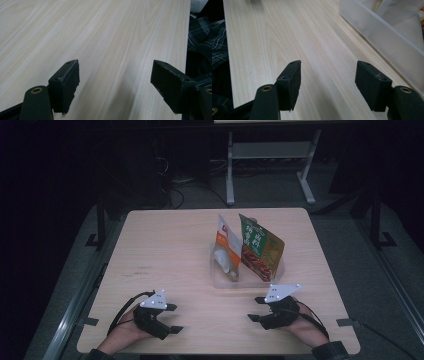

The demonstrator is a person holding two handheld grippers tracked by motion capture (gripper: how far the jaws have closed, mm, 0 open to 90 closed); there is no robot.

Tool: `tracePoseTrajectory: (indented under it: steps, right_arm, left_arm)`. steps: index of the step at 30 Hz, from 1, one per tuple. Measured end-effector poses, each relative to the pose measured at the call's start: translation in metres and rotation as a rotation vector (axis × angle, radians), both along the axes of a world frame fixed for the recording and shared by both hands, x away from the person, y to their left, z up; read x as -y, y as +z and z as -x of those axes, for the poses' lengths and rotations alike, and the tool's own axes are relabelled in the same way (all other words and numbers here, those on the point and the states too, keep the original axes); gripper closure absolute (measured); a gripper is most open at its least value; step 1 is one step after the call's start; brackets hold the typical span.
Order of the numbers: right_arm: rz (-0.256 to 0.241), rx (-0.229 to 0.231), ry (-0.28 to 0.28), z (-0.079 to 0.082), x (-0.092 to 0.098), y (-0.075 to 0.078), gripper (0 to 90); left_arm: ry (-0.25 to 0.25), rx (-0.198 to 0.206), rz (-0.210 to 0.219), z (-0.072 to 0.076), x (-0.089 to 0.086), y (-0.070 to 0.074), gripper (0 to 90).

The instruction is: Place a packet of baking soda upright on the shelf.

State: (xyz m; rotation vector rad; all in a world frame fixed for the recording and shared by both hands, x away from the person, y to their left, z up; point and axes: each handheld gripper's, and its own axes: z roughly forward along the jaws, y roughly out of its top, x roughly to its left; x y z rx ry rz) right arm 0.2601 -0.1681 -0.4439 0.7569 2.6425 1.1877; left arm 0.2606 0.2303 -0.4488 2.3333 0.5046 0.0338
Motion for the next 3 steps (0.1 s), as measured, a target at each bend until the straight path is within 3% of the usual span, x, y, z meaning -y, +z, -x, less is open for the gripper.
tracePoseTrajectory:
  steps: [3]
  right_arm:
    - [-0.004,0.003,0.002,0.0,-0.0003,0.0003,36.0]
  left_arm:
    - [0.0,0.005,-0.003,-0.0005,0.0,0.0001,22.7]
